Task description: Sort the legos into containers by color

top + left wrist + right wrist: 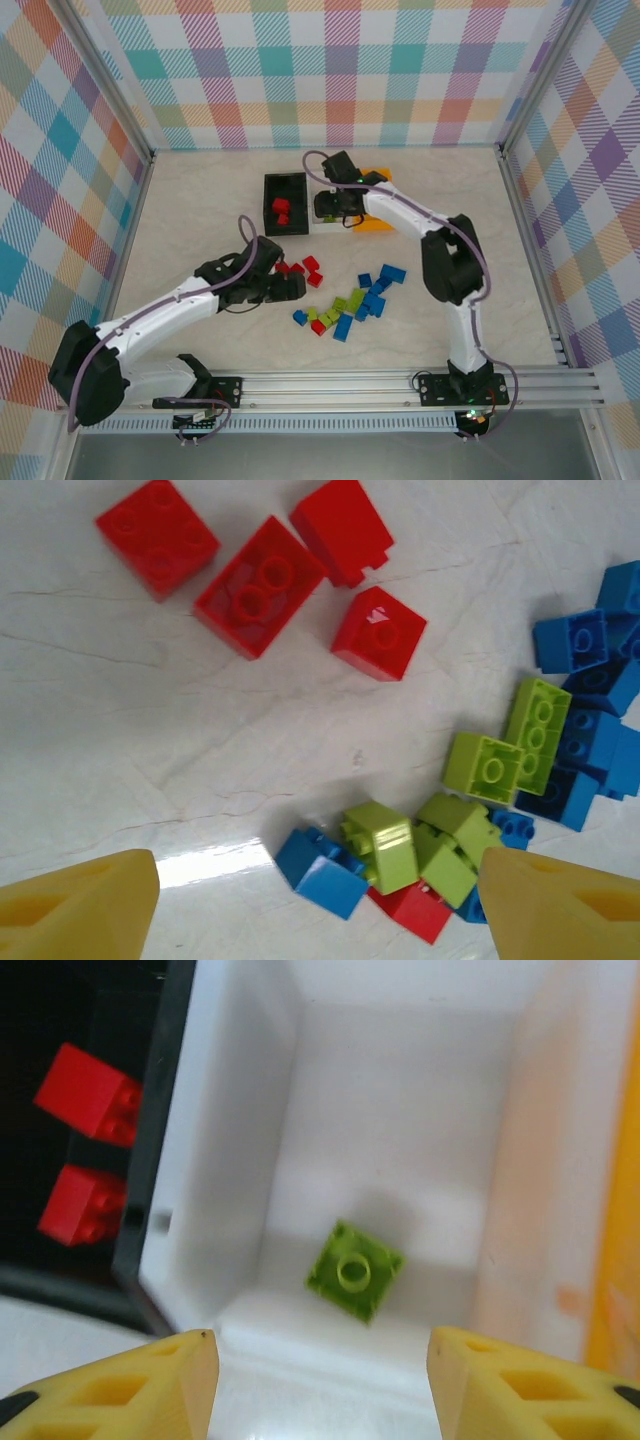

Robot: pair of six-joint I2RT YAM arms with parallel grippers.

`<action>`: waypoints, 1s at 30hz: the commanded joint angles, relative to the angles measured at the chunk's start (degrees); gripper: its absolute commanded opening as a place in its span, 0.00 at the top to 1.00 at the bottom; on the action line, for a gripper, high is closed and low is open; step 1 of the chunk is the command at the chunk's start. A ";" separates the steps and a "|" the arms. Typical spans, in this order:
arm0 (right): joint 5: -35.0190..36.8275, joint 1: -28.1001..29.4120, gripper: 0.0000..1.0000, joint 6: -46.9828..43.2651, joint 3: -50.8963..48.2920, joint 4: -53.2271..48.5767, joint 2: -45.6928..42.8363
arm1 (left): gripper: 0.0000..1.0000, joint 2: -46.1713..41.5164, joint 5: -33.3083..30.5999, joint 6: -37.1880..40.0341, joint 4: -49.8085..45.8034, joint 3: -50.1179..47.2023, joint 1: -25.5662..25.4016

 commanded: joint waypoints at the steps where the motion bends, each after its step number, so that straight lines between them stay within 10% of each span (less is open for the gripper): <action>1: -0.49 -0.18 0.43 1.83 -7.76 3.78 -9.25 | 0.23 4.43 0.81 2.95 -1.34 4.11 -2.98; 13: 2.90 -0.79 0.41 5.56 -37.39 6.21 -32.99 | 0.27 29.48 -1.29 10.99 -6.78 23.08 -13.20; 30: 4.13 -3.16 0.41 4.89 -42.22 5.38 -40.98 | 0.45 44.63 -6.78 14.89 -14.09 33.84 -16.27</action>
